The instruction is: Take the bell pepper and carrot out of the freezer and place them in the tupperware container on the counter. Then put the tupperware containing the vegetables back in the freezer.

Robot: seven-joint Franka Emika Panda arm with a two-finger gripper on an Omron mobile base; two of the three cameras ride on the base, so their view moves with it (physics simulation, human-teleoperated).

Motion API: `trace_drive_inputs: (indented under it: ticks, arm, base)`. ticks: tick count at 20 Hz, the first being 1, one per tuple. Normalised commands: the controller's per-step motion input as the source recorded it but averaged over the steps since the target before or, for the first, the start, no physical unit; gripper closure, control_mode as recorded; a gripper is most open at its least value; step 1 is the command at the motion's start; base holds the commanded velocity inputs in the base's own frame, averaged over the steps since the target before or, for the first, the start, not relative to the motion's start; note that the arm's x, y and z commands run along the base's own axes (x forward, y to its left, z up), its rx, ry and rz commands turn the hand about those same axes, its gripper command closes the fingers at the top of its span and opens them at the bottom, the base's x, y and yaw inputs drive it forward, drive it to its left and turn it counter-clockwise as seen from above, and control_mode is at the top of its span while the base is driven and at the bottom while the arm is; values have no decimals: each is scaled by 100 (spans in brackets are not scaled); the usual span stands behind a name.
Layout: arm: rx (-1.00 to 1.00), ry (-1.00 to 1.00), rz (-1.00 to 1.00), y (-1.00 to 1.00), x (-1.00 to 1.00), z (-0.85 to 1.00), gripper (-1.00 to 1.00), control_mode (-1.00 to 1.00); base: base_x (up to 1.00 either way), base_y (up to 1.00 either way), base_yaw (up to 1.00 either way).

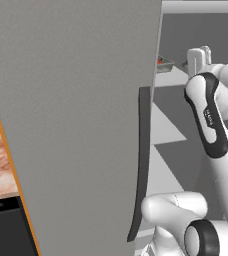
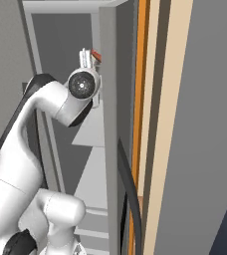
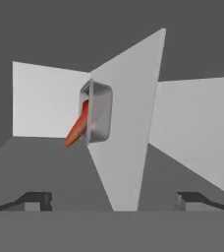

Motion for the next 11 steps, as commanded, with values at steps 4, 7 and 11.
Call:
trace_drive_inputs:
  ticks: [4,7,11]
  arm:
    - [0,-3,-5,0,-100,0,-100,-100]
    - [0,0,-5,0,-100,-2,-100,-100]
    - [0,0,-5,0,-100,-16,-100,-100]
  base:
    - [0,0,0]
    - [0,0,0]
    - [0,0,0]
